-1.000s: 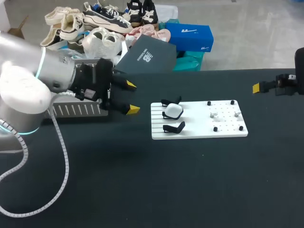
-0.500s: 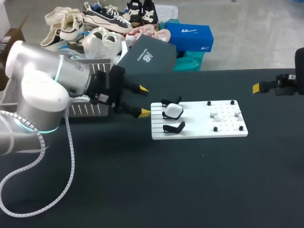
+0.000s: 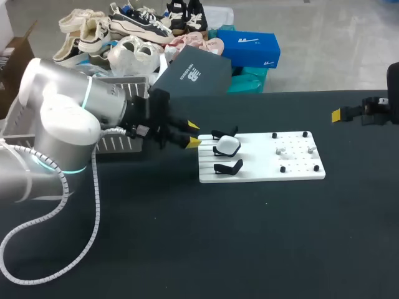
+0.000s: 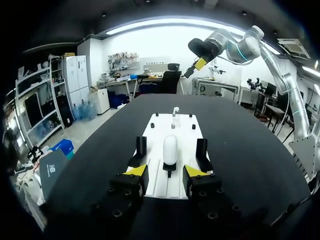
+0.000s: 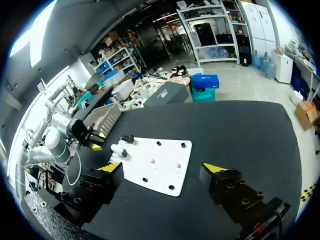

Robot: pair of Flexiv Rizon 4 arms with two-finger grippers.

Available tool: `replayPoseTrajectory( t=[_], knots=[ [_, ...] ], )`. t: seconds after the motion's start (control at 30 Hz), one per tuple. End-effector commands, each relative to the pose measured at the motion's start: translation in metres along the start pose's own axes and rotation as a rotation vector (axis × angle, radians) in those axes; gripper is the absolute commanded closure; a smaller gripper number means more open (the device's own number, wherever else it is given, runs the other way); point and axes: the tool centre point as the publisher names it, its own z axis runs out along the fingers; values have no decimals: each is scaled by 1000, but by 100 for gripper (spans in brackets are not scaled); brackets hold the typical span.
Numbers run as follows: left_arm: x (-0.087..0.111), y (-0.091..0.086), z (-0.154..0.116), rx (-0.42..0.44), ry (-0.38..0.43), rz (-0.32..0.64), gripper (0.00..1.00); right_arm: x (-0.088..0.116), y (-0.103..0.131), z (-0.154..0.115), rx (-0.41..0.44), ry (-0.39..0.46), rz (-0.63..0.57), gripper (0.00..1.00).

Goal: Pick up each earbud case from the left stands, insert the matching earbuds, close the lid, and place the case in the box.

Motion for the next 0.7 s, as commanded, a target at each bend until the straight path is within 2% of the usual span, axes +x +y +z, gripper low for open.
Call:
replayPoseTrajectory(
  t=[0.03, 0.1, 0.2, 0.3, 0.4, 0.7],
  knots=[
    [1, -1, 9, -6, -10, 7, 41, 0, -1, 0, -4, 1, -1, 0],
    [1, -4, 13, -4, -11, 11, 29, 0, -1, 0, -4, 1, -1, 0],
    [1, -7, 19, -2, -12, 20, 28, 0, -1, 0, -4, 1, -1, 0],
    [1, -8, 24, 0, -14, 23, 31, 0, -1, 0, -4, 1, -1, 0],
    [0, -8, 30, -7, -29, 22, 41, 0, -1, 0, -4, 1, -1, 0],
    [1, -10, 45, -16, -40, 35, 42, 0, -1, 0, -4, 1, -1, 0]
  ],
)
